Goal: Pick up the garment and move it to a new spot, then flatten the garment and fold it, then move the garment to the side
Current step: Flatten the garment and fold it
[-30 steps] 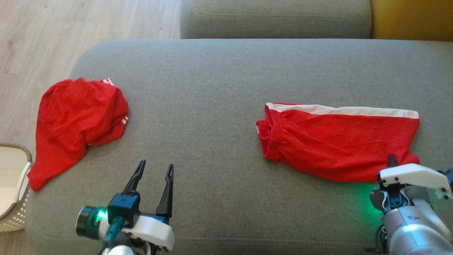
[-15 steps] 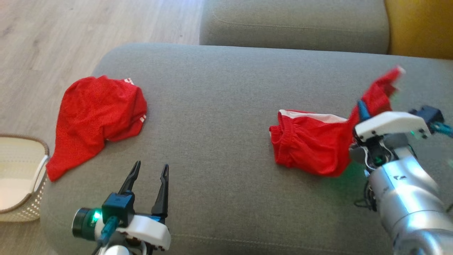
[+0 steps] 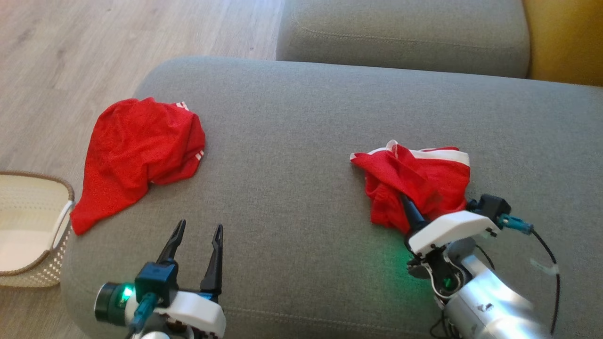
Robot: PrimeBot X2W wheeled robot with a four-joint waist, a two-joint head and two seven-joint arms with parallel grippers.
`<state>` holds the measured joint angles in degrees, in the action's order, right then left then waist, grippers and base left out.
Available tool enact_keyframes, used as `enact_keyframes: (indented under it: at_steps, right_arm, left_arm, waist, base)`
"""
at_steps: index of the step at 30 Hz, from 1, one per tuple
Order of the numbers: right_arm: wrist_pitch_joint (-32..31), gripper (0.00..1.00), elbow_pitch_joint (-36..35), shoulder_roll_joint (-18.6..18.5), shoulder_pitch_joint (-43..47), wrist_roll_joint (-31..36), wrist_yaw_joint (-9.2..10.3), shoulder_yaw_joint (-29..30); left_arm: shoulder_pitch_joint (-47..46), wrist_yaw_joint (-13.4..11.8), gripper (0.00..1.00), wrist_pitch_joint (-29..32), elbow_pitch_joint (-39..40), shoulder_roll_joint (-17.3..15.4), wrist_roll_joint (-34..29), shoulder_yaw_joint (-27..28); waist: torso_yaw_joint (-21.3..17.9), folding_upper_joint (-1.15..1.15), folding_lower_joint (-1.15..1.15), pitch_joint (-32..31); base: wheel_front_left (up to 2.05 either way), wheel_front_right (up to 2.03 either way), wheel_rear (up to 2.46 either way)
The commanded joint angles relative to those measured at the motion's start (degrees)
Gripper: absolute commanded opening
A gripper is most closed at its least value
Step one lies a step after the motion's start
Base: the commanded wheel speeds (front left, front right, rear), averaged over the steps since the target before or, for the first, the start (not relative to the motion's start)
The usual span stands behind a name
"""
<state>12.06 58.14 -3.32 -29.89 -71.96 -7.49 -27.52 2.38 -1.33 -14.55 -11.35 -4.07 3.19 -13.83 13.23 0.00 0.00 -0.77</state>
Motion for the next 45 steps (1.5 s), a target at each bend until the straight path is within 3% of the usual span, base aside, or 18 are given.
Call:
enact_keyframes:
  at_steps: [1, 9, 10, 11, 12, 23, 35, 45]
  right_arm:
    - [0.7, 0.0, -1.3, 0.4, -2.6, -0.5, 0.0, -1.3]
    - [2.3, 0.0, 1.8, 0.4, -4.4, -4.8, 0.0, -9.6]
    - [2.4, 0.4, 2.2, 0.4, -4.7, -5.0, 0.0, -10.5]
    - [2.6, 0.95, 2.6, 0.4, -4.9, -5.4, 0.0, -11.1]
    - [2.7, 1.0, 2.7, 0.4, -5.1, -5.8, 0.0, -11.6]
    - [2.9, 1.0, -1.8, 0.4, -6.4, -5.5, 0.0, -14.8]
    - [0.9, 1.0, 4.0, 0.4, -8.3, -9.4, 0.0, -26.3]
    - [1.8, 1.0, 6.9, 0.4, -10.5, -12.8, 0.0, -30.5]
  left_arm:
    - [-1.7, -0.1, 1.0, -0.4, 1.9, -0.3, -0.2, 2.2]
    - [-1.9, 0.2, 1.0, -0.4, 1.3, -0.1, -0.1, 2.1]
    - [-1.9, 0.2, 1.0, -0.4, 1.3, 0.0, -0.1, 2.1]
    - [-1.9, 0.2, 1.0, -0.4, 1.2, 0.0, -0.1, 2.1]
    - [-1.9, 0.2, 1.0, -0.4, 1.2, 0.0, -0.1, 2.2]
    - [-1.7, 0.2, 1.0, -0.4, 0.9, 0.1, -0.3, 2.3]
    - [-2.8, 0.9, 1.0, -0.4, 0.3, 0.4, -0.3, 1.5]
    - [-2.5, 0.5, 1.0, -0.4, 0.0, 0.5, -0.2, 2.1]
  waist:
    - [0.1, 0.0, 0.0, 0.1]
    - [0.5, 0.0, 0.0, 0.6]
    - [0.5, 0.0, 0.0, 0.6]
    - [0.5, 0.0, 0.0, 0.5]
    - [0.5, 0.0, 0.0, 0.5]
    - [0.1, 0.0, 0.0, 0.7]
    - [1.6, 0.0, 0.0, 2.2]
    - [0.8, 0.0, 0.0, 1.5]
  base:
    - [0.0, 0.0, 0.0]
    - [0.0, 0.0, 0.0]
    - [0.0, 0.0, 0.0]
    - [0.0, 0.0, 0.0]
    - [0.0, 0.0, 0.0]
    - [0.0, 0.0, 0.0]
    - [0.0, 0.0, 0.0]
    - [0.0, 0.0, 0.0]
